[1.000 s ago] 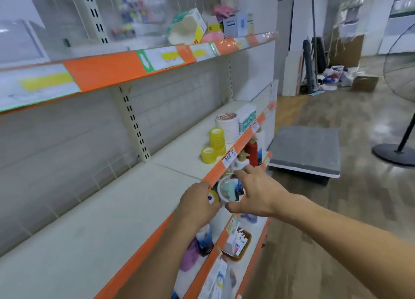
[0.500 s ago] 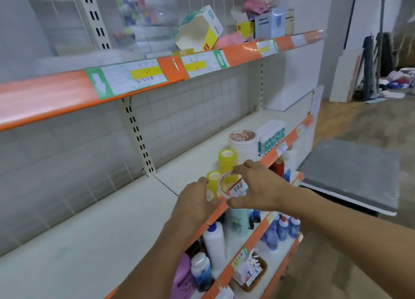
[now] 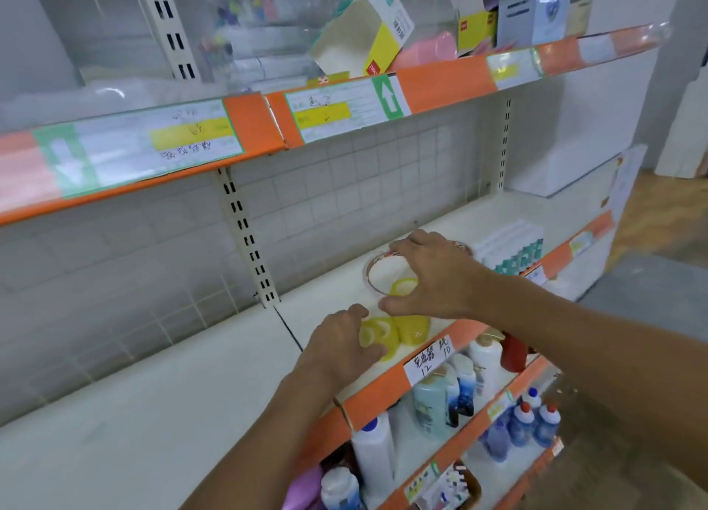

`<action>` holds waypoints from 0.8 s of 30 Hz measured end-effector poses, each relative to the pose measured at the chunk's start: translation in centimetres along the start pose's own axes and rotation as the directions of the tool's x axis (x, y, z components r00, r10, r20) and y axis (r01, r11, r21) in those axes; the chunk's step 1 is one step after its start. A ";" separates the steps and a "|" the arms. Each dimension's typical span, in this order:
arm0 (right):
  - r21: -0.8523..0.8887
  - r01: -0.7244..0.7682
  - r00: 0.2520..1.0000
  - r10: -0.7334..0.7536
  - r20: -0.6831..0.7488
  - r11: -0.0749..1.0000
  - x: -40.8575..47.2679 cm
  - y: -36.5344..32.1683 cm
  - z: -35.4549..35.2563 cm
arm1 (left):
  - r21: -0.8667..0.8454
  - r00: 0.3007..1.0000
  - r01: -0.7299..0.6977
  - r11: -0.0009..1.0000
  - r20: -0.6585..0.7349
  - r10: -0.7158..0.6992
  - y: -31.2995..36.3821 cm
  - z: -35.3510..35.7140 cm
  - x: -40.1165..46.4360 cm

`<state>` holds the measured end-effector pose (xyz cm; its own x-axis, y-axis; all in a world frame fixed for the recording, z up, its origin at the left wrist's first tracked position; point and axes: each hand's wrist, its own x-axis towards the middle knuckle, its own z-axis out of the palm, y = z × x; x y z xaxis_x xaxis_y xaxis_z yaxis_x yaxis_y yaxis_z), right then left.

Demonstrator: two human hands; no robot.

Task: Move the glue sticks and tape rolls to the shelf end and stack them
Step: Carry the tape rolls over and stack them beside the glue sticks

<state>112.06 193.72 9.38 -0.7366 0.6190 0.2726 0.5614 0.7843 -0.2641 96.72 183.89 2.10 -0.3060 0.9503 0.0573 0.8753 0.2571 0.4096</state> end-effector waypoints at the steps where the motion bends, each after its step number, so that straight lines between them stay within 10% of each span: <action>1: 0.017 0.022 1.000 -0.022 0.003 1.000 0.5 0.2 -0.1 | -0.011 1.000 0.015 1.000 -0.007 -0.015 0.2 0.0 0.1; 24: 0.115 0.161 0.984 -0.169 0.062 0.980 4.3 9.7 -3.8 | -0.071 0.951 0.302 0.951 -0.047 -0.305 4.4 2.3 2.0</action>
<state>115.82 204.14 11.54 -0.8426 0.4742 0.2553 0.3885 0.8635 -0.3216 100.83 187.28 1.93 -0.5760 0.8170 -0.0276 0.7131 0.5186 0.4718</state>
